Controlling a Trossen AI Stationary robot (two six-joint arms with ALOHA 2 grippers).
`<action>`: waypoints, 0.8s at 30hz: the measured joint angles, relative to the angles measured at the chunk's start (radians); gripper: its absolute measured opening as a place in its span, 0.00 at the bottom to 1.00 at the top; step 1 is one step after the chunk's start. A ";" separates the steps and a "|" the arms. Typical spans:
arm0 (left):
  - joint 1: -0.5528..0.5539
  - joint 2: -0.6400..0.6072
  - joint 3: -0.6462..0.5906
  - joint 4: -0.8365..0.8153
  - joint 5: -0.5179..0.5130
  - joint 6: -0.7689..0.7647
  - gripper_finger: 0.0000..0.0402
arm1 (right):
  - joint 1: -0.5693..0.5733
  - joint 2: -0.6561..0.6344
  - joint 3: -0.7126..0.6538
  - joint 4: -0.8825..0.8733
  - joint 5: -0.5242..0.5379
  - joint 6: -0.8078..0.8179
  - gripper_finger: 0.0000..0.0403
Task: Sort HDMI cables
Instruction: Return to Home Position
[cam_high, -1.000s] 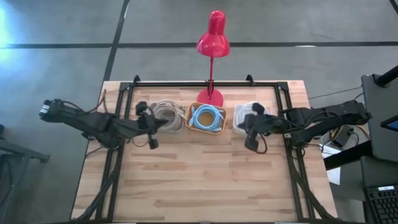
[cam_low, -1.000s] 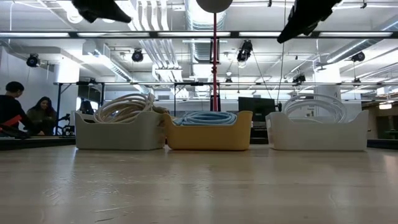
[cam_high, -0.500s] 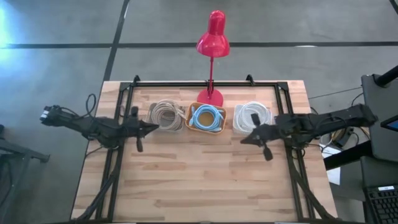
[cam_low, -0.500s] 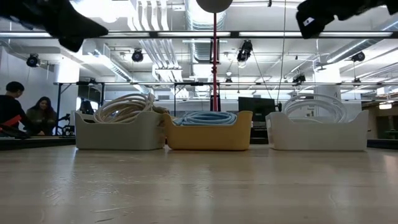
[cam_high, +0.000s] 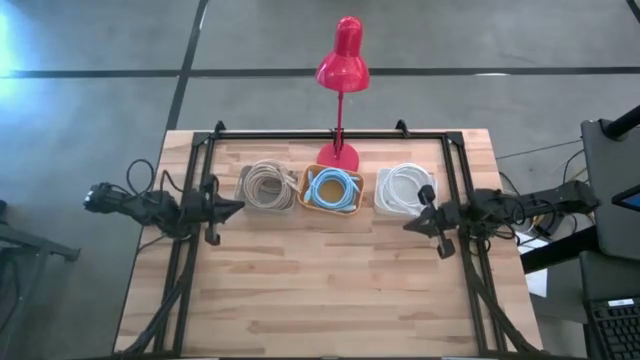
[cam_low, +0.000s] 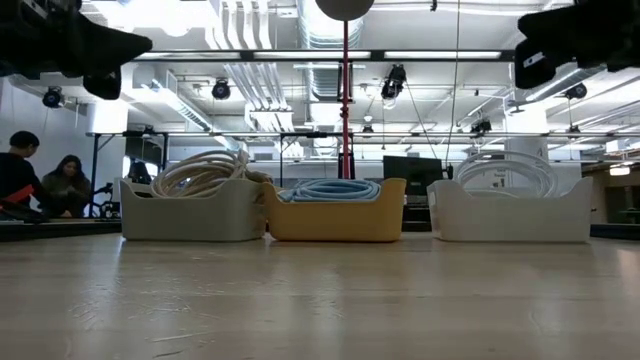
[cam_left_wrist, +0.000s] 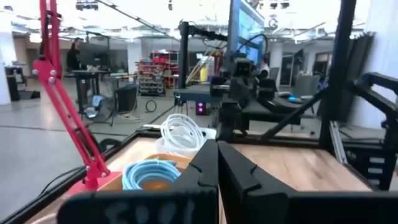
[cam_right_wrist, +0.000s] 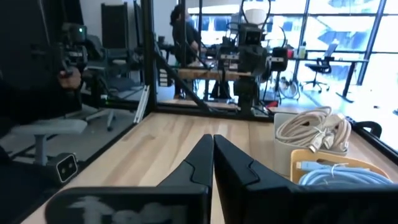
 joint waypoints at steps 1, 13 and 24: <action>0.000 -0.016 -0.010 -0.002 0.007 0.007 0.00 | 0.000 -0.019 -0.017 0.005 0.000 0.000 0.02; 0.000 -0.085 -0.116 0.063 0.026 0.022 0.00 | 0.000 -0.218 -0.139 0.014 0.000 -0.089 0.02; 0.000 -0.086 -0.118 0.065 0.047 0.030 0.00 | 0.000 -0.296 -0.160 -0.040 -0.001 -0.114 0.02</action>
